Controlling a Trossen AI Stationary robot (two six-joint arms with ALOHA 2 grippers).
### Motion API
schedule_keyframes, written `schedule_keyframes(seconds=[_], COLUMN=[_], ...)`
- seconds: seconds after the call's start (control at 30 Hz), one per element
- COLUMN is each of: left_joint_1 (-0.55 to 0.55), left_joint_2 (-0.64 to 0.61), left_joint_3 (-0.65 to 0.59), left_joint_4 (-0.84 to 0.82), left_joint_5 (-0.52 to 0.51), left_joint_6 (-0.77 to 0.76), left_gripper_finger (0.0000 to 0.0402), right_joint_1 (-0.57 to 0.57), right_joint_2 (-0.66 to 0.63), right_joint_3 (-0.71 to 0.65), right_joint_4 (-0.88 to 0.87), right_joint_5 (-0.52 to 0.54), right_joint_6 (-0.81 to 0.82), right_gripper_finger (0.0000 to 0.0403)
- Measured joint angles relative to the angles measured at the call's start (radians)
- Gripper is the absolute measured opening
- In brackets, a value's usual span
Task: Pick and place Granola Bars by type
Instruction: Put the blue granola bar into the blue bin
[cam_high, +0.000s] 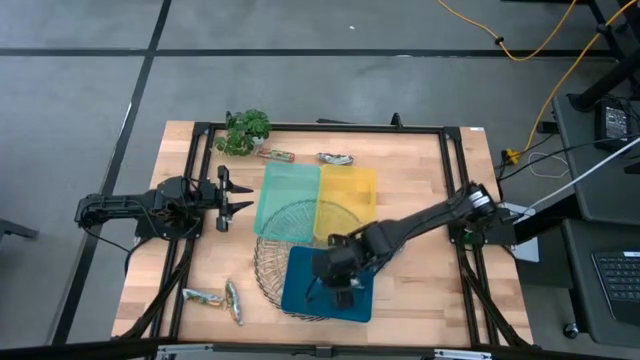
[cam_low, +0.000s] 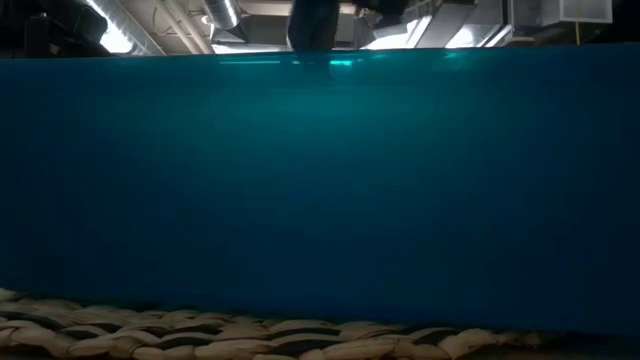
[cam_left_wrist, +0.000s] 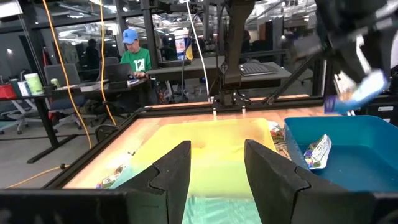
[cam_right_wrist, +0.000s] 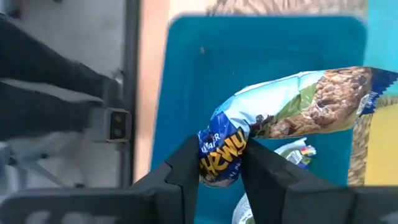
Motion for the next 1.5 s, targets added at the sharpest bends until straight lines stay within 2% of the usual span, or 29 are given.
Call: schedule_keyframes(seconds=[0.37, 0.77, 1.27, 1.5], left_joint_1=[0.0, 0.0, 0.0, 0.0], left_joint_2=[0.0, 0.0, 0.0, 0.0], left_joint_3=[0.0, 0.0, 0.0, 0.0], left_joint_4=[0.0, 0.0, 0.0, 0.0], left_joint_5=[0.0, 0.0, 0.0, 0.0], left_joint_6=[0.0, 0.0, 0.0, 0.0], left_gripper_finger=[0.0143, 0.0143, 0.0143, 0.0143], right_joint_1=[0.011, 0.01, -0.003, -0.006], right_joint_2=[0.156, 0.24, 0.266, 0.264], right_joint_3=[-0.001, -0.001, -0.002, -0.002], right_joint_4=[0.0, 0.005, 0.02, 0.014], right_joint_5=[-0.029, -0.015, 0.005, -0.041], right_joint_6=[-0.085, -0.151, -0.146, -0.113], right_gripper_finger=[0.0111, 0.0111, 0.0111, 0.0111])
